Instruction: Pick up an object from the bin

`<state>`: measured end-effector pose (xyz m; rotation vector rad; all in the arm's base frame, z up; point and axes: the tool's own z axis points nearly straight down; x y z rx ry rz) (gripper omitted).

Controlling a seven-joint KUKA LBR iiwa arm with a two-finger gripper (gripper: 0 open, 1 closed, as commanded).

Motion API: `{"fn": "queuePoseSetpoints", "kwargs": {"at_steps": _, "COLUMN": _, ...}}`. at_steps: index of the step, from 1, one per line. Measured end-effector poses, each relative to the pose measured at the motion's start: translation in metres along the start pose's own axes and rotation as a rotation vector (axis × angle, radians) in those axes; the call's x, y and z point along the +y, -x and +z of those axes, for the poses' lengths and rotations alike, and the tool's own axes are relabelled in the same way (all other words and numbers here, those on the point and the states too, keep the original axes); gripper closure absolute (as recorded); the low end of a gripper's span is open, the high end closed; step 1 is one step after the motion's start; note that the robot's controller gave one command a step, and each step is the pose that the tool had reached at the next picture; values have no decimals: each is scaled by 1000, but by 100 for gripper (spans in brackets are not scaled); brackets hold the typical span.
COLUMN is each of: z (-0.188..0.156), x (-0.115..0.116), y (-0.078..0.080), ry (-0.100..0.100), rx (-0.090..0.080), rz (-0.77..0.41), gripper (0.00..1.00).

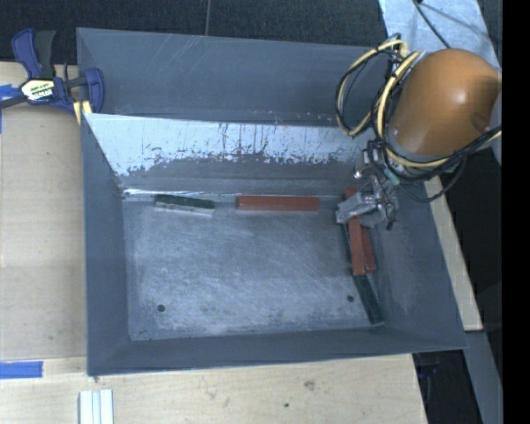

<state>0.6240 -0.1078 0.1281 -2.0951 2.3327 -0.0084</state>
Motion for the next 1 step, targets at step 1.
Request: {"fn": "queuePoseSetpoints", "kwargs": {"at_steps": 1, "z": -100, "x": 2, "y": 0, "ry": -3, "rx": 1, "rz": -6, "gripper": 100}}
